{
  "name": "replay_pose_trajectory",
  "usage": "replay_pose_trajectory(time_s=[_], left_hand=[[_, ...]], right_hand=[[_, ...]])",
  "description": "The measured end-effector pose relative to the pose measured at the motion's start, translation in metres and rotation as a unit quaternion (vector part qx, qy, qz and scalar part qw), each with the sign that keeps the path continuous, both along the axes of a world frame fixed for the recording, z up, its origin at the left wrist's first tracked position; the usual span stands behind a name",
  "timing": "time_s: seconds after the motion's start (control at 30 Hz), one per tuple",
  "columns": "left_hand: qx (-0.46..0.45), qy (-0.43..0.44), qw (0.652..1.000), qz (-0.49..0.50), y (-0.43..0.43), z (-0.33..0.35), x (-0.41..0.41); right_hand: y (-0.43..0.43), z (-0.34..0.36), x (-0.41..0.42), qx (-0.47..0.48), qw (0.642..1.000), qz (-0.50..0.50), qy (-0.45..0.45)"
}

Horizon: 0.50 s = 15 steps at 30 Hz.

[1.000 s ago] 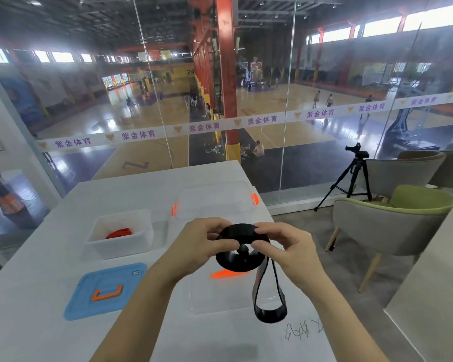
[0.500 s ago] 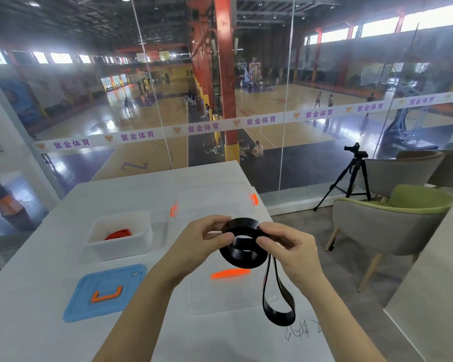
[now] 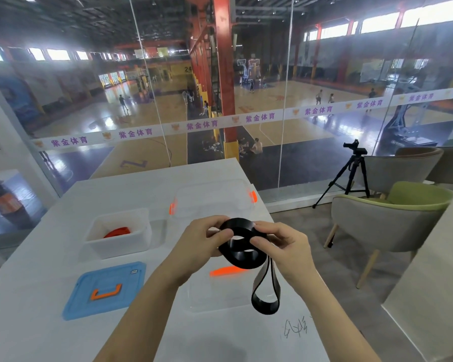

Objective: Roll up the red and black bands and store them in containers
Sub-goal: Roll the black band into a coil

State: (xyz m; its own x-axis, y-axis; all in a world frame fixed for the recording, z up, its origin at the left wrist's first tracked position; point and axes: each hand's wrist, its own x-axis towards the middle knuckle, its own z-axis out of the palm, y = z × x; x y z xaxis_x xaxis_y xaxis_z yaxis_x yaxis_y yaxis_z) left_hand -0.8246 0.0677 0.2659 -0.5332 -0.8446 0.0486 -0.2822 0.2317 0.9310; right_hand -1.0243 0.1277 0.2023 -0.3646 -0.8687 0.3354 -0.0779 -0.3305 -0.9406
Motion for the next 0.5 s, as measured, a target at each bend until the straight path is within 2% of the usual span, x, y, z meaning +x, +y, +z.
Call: replay_pose_trajectory(time_s=[0.23, 0.33, 0.43, 0.5], left_hand=[[0.025, 0.103, 0.992, 0.071, 0.003, -0.01, -0.004], [0.058, 0.137, 0.987, 0.068, 0.002, -0.013, -0.003], [0.066, 0.113, 0.99, 0.045, 0.0, -0.014, 0.001], [0.019, 0.056, 0.997, 0.047, -0.003, -0.015, 0.003]], right_hand=[[0.002, -0.007, -0.005, -0.014, 1.0, -0.016, -0.018], [0.004, -0.005, -0.006, -0.019, 0.999, -0.027, -0.028], [0.005, 0.001, -0.006, -0.016, 0.998, -0.035, -0.042], [0.006, 0.005, -0.007, -0.009, 0.999, -0.033, -0.031]])
